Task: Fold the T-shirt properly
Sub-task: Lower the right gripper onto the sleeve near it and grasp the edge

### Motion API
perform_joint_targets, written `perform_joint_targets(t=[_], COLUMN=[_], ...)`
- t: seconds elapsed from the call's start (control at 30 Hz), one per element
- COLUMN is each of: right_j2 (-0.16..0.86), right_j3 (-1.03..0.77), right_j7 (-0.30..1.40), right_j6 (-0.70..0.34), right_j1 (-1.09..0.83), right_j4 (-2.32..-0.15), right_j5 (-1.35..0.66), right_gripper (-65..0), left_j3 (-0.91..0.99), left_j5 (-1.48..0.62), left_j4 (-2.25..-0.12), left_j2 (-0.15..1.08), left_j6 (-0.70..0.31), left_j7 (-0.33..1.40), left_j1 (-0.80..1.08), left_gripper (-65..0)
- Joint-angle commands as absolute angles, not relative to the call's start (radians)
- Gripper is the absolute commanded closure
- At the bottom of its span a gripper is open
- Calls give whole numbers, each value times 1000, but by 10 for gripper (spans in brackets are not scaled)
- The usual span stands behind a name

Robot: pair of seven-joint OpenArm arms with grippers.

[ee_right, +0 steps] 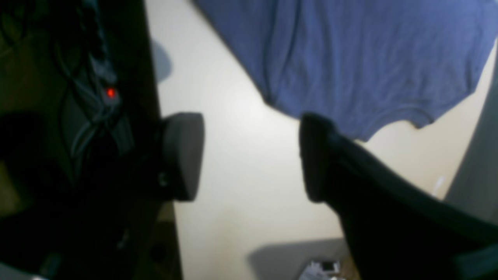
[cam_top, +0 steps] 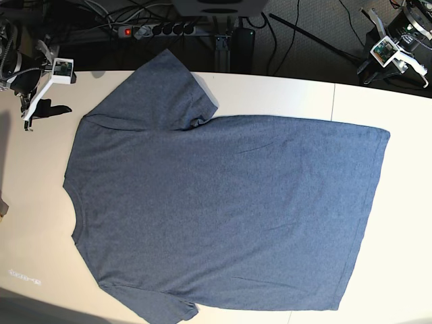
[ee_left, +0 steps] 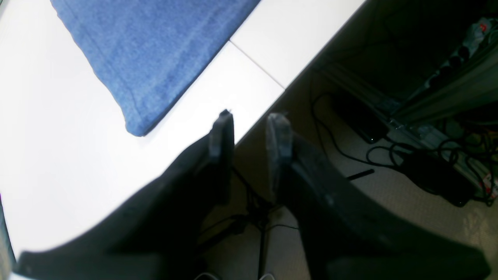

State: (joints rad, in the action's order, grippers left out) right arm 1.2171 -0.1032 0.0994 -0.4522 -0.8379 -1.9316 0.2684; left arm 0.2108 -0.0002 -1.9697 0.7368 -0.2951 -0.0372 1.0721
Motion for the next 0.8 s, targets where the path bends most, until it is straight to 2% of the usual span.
perform_joint_targets(t=[0.0, 0.37, 0.77], right_j2=[1244, 1242, 1153], right_j3=[-87, 261, 567], right_j7=[89, 86, 87], right_j6=[-438, -437, -438], right_j1=[-817, -516, -278], right_j4=[-1930, -1825, -1759], right_j5=[274, 326, 360], right_gripper=[-410, -409, -409], left_j3=[218, 218, 218], left_j5=[-7, -7, -7], left_j4=[-1983, -1983, -1983], left_j2=[746, 746, 746], left_j6=[-272, -273, -272], left_j7=[-48, -47, -17], left_j1=[1083, 1083, 1084], left_gripper=[-182, -182, -182])
